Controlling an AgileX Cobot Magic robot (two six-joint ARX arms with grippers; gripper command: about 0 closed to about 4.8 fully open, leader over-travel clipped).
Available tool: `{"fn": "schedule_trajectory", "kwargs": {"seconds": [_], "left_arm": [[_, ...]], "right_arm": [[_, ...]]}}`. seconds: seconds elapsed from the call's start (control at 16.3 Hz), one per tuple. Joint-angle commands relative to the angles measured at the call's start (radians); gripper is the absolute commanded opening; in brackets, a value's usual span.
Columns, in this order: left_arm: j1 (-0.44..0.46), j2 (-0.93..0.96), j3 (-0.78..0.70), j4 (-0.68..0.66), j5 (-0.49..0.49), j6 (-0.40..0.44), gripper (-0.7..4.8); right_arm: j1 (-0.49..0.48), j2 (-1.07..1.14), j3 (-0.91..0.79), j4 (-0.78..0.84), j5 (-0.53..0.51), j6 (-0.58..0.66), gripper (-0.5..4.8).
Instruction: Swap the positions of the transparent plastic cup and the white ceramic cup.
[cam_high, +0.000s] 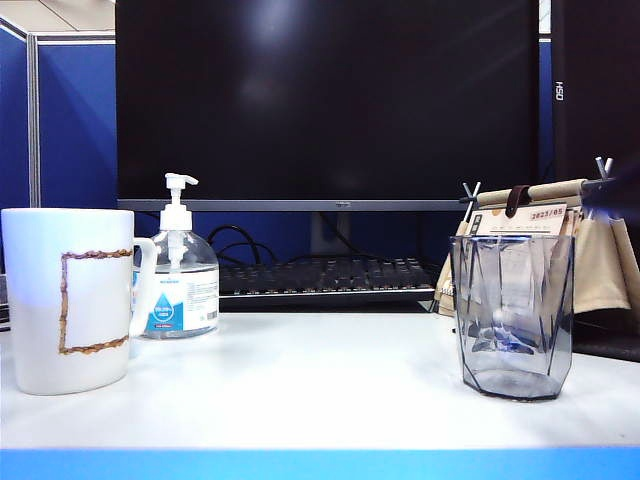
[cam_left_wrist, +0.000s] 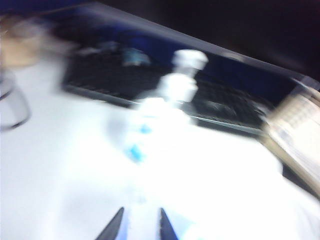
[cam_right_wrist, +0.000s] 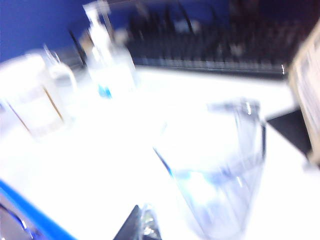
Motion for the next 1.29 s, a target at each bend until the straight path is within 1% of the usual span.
{"fn": "schedule_trajectory", "kwargs": {"seconds": [0.06,0.12,0.18,0.25,0.31,0.37,0.49,0.55,0.61,0.74,0.8,0.86,0.98,1.11,1.29], "left_arm": [[0.113,-0.001,-0.013,-0.048,0.001,-0.079,0.84],[0.156,0.0,-0.013,-0.068,0.002,-0.079,0.84],[0.192,0.0,-0.013,-0.081,0.001,-0.079,0.84],[0.23,-0.001,-0.013,-0.085,0.0,-0.079,0.84],[0.279,-0.001,-0.013,-0.085,-0.002,-0.079,0.84],[0.298,-0.001,-0.013,-0.085,-0.003,-0.079,0.84],[0.297,-0.001,-0.017,-0.07,-0.001,-0.079,0.84],[0.297,-0.001,-0.018,-0.07,0.006,-0.079,0.84],[0.298,-0.001,-0.019,-0.069,0.005,-0.079,0.84],[0.298,-0.001,-0.019,-0.069,0.005,-0.079,0.84],[0.299,-0.001,-0.019,-0.069,0.005,-0.079,0.84],[0.299,-0.001,-0.019,-0.069,0.005,-0.079,0.84],[0.299,-0.001,-0.019,-0.069,0.005,-0.079,0.84],[0.299,-0.001,-0.019,-0.069,0.005,-0.079,0.84],[0.299,-0.001,-0.019,-0.069,0.005,-0.079,0.84]], "right_arm": [[0.003,0.009,-0.006,0.001,-0.132,0.0,0.02],[0.003,0.009,-0.006,0.002,-0.23,0.0,0.03],[0.003,0.009,-0.006,0.002,-0.289,0.0,0.03],[0.003,0.008,-0.006,0.002,-0.327,0.0,0.03],[0.003,0.007,-0.006,0.002,-0.328,0.0,0.03],[0.002,0.007,-0.006,0.002,-0.318,0.0,0.03],[0.001,0.0,-0.006,0.001,-0.319,0.0,0.03],[-0.019,-0.015,-0.006,0.004,-0.328,-0.001,0.03],[-0.089,-0.011,-0.006,0.024,-0.378,-0.001,0.03],[-0.234,-0.011,-0.007,0.023,-0.416,-0.001,0.03],[-0.383,-0.011,-0.008,0.024,-0.416,-0.001,0.03],[-0.478,-0.011,-0.007,0.023,-0.41,-0.001,0.03],[-0.599,-0.011,-0.008,0.024,-0.393,-0.001,0.03],[-0.673,-0.011,-0.008,0.024,-0.367,-0.001,0.03],[-0.681,-0.011,-0.007,0.024,-0.369,-0.001,0.03]]}}
